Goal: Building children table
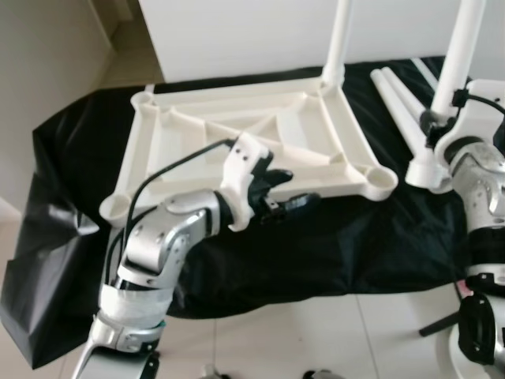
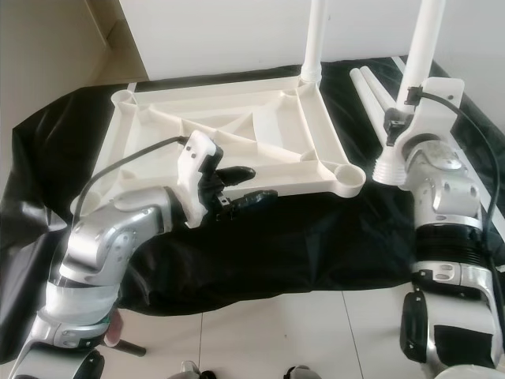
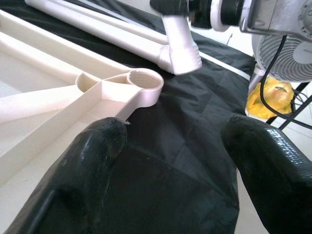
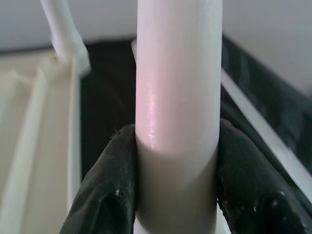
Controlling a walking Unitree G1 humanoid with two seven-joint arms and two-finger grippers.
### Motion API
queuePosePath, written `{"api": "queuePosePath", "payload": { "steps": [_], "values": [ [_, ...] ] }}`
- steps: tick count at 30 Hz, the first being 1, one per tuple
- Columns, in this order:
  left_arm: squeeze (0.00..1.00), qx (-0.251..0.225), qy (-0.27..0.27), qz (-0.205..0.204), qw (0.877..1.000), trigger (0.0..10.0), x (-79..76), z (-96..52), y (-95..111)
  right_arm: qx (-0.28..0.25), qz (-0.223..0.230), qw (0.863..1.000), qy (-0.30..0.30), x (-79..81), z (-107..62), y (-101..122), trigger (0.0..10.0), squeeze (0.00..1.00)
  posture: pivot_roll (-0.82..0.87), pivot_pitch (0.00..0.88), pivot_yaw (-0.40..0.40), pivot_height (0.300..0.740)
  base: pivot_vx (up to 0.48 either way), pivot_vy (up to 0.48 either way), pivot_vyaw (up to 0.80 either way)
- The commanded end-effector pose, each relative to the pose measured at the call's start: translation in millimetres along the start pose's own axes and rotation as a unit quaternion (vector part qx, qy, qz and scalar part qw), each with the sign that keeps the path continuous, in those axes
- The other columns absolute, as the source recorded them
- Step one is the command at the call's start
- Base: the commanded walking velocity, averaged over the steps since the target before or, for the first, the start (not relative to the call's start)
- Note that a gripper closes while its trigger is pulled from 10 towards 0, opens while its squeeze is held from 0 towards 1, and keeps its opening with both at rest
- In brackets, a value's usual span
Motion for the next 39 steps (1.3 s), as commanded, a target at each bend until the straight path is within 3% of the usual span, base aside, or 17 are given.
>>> {"api": "queuePosePath", "payload": {
  "steps": [1,6,9,11,13,21,30,31,32,33,39],
  "values": [
    [0.0,0.002,0.017,-0.006,1.0,10.0,3.1,-0.6,-2,0.016,-0.024,1.0,0.006,1.6,1.3,-4,10.0,0.0,-0.05,0.1,0.028,0.74,0.0,0.0,0.0],
    [0.0,0.0,0.015,-0.011,1.0,10.0,1.6,0.0,0,0.084,-0.09,0.992,0.038,6.1,0.6,-29,10.0,0.0,-0.05,0.094,0.027,0.74,0.0,0.0,0.0],
    [0.0,-0.001,0.014,-0.01,1.0,10.0,0.4,-0.4,-1,0.089,-0.115,0.988,0.052,8.9,-0.8,-35,10.0,0.0,-0.05,0.09,0.027,0.74,0.0,0.0,0.0],
    [0.0,0.0,0.018,-0.014,1.0,10.0,0.2,-0.8,-2,0.109,-0.137,0.98,0.098,21.9,-4.9,-48,10.0,0.0,-0.05,0.093,0.024,0.74,0.0,0.0,0.0],
    [0.0,-0.002,0.02,-0.017,1.0,10.0,0.3,-1.5,-3,0.124,-0.138,0.975,0.123,31.2,-6.8,-55,10.0,0.0,-0.05,0.094,0.023,0.74,0.0,0.0,0.0],
    [0.0,-0.006,0.027,-0.017,0.999,10.0,2.8,-3.1,-1,0.132,-0.143,0.973,0.126,34.6,-1.0,-60,10.0,0.0,-0.05,0.098,0.012,0.74,0.0,0.0,0.0],
    [0.0,-0.008,0.031,-0.021,0.999,10.0,1.5,-4.1,-1,0.143,-0.135,0.975,0.101,22.6,1.0,-69,10.0,0.0,-0.04,0.104,0.005,0.74,0.0,0.0,0.0],
    [0.0,-0.008,0.032,-0.022,0.999,10.0,1.5,-4.5,-1,0.142,-0.132,0.976,0.1,22.0,0.6,-70,10.0,0.04,-0.04,0.107,0.005,0.74,0.0,0.0,0.0],
    [0.0,-0.009,0.032,-0.022,0.999,10.0,1.2,-4.7,-1,0.139,-0.134,0.976,0.099,21.2,0.3,-71,10.0,0.48,-0.04,0.107,0.005,0.74,0.0,0.0,0.0],
    [0.0,-0.008,0.032,-0.023,0.999,10.0,0.8,-4.7,-1,0.132,-0.138,0.977,0.097,20.5,0.4,-70,10.0,1.0,-0.04,0.109,0.005,0.74,0.0,0.0,0.0],
    [0.0,-0.009,0.031,-0.026,0.999,10.0,-1.1,-3.4,-1,0.08,-0.136,0.983,0.098,23.8,1.7,-57,10.0,1.0,-0.04,0.111,0.007,0.74,0.0,0.0,0.0]
  ]
}}
Point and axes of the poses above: a point about 5 cm out from each wrist's last joint towards the gripper, its own z axis pointing out of the wrist towards the gripper, its own y axis along the axis of the wrist's last joint, x = y × z, the point moved 5 cm from there along z, pointing out of the wrist towards the gripper, and after that the axes turned 4 degrees about -z, right-handed, at the moved point
